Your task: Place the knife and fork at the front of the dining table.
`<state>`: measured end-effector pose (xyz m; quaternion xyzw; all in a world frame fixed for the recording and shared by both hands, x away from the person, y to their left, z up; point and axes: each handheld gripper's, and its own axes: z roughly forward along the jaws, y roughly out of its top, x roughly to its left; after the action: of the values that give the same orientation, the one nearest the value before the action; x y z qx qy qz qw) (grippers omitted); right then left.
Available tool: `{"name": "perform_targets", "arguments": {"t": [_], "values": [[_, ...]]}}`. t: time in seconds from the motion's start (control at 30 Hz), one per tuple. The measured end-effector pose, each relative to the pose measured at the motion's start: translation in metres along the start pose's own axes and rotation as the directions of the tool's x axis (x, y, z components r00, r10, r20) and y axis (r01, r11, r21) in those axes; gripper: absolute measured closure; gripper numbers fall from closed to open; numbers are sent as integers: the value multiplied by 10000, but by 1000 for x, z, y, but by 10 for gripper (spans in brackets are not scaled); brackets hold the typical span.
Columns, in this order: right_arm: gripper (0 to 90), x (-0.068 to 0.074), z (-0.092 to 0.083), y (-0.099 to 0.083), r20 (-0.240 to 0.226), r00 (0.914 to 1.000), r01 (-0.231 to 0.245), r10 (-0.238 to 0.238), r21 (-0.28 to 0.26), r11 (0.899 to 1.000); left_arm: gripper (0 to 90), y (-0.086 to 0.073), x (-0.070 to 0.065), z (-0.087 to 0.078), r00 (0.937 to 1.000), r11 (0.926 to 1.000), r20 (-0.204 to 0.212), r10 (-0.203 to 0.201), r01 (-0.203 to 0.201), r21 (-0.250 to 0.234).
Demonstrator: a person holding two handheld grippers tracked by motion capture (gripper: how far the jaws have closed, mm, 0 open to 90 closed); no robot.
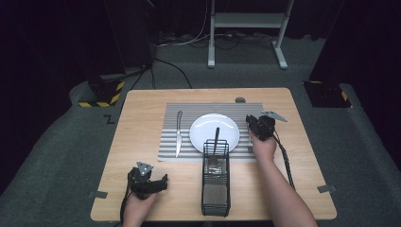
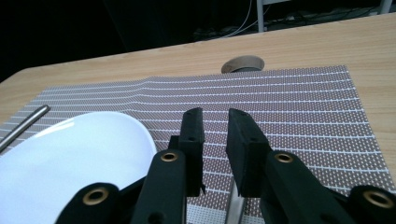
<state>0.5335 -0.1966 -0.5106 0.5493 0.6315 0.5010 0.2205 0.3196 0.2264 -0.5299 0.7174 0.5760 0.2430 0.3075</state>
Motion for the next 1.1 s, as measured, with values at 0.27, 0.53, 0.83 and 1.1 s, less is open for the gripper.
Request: {"name": "perform_targets", "arguments": {"t": [0.27,0.53,0.83,1.1], "values": [[705,6,-13,4,-77,9991,418,-420,-192,9989,59,0,0,0,10000,10000,22,-6,6,-6],[616,16,-45,1,-74,9922,1232,-1245,-955,9878,58,0,0,0,10000,10000,23,9,-9,-1],[567,42,-104,-10,-188,9764,2066,-2151,-2073,9562,53,0,0,0,10000,10000,41,33,-34,14],[563,90,-145,-12,-1249,9524,2282,-2781,-3126,9221,53,0,0,0,10000,10000,49,32,-32,9]]}}
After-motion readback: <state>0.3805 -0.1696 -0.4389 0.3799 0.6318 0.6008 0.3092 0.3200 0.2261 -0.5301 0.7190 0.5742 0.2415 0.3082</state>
